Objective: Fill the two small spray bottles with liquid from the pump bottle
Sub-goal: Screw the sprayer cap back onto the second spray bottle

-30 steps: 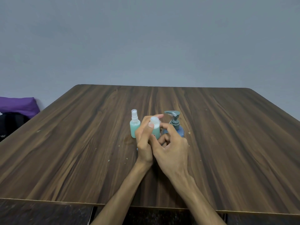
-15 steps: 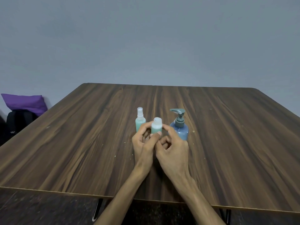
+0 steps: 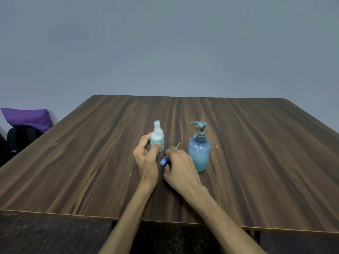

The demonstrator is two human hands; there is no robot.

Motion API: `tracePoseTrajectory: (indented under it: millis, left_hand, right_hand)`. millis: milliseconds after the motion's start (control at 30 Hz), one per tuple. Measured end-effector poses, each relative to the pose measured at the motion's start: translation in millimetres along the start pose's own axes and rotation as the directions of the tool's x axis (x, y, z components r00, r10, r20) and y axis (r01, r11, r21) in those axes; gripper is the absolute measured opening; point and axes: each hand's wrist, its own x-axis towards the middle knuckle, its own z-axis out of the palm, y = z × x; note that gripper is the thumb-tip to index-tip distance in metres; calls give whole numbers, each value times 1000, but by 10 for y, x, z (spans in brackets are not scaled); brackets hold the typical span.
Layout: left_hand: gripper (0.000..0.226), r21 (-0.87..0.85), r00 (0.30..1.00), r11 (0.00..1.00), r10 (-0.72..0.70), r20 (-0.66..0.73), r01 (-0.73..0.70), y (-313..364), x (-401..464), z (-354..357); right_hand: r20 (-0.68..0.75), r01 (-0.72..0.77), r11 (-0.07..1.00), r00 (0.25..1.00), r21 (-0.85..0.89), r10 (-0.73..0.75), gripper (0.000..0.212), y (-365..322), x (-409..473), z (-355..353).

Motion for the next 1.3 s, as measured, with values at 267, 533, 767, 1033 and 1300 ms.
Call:
tracePoseTrajectory:
  millis: [267,533,767,1033,1300]
  left_hand:
    - [26,-172,997,983,-75,-25,70,-17,38,-5]
    - [23,-206,997,977,-61,-44,51,-19,34,-33]
    - [27,-233,995,968,-100,1,97,-59,38,2]
    - [38,-200,986,973,-89,138,116,-44,-44,81]
    - [48,-202,979,971,-92,183,129,-77,-47,82]
  right_hand:
    - [158,32,991,987,-132,-11,16,-6,165,-6]
    - [-205,78,996,976,32,-70,13,-97,-55,-181]
    - [-533,208,916,846,343,7,21,-360,-120,-731]
    - [-452,157,769,872,620,186,13,-338,221,-1071]
    - [-429,143,763,883,631,189,13,-305,291,-983]
